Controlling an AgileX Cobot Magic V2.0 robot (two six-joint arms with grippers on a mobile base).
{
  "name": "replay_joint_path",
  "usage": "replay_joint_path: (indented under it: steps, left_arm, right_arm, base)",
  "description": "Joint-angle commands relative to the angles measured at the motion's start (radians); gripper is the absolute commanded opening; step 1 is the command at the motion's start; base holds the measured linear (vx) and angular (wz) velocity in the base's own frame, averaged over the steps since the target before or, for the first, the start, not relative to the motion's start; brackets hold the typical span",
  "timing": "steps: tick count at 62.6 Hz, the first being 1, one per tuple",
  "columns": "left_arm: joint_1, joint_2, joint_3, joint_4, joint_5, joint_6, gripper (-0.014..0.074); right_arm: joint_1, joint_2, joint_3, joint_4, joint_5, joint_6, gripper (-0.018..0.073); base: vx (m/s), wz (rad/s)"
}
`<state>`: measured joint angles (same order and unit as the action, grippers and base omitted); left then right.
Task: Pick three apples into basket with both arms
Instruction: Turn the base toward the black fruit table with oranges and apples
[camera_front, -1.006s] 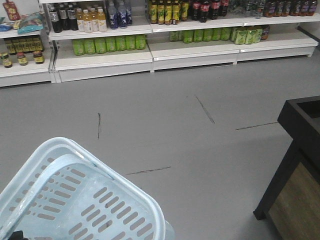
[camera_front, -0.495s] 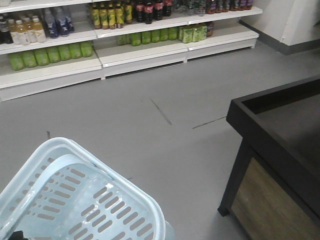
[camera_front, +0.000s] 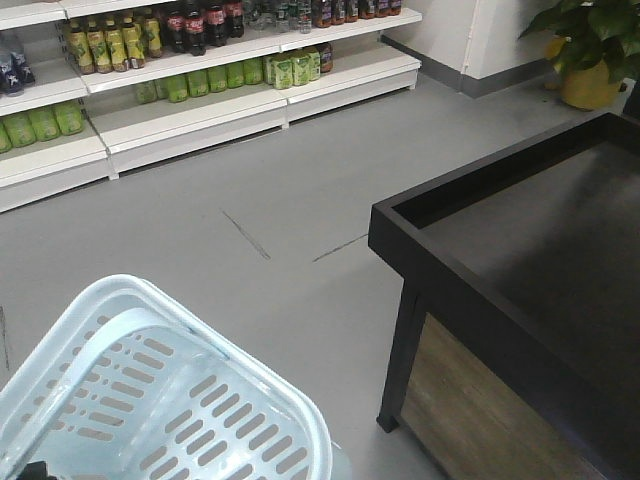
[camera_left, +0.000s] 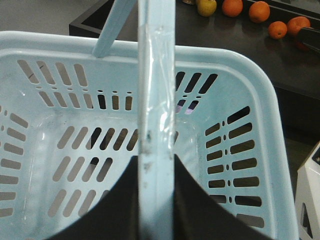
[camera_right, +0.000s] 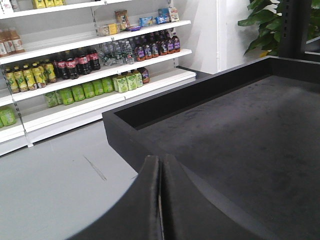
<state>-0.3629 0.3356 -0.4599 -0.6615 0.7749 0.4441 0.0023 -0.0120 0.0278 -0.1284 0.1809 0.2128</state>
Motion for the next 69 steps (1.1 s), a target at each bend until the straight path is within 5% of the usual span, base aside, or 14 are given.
replay_joint_path:
  steps: [1, 69]
  left_arm:
    - [-0.004, 0.006, -0.031, -0.05, -0.084, -0.005, -0.0007]
    - [-0.004, 0.011, -0.031, -0.05, -0.082, -0.005, -0.0007]
  right_arm:
    - [-0.001, -0.013, 0.014, -0.006, -0.078, -0.01, -0.0004]
    - [-0.002, -0.002, 0.014, -0.006, -0.07, -0.01, -0.0004]
  base:
    - [0.06, -0.14]
    - [0.0, -0.26]
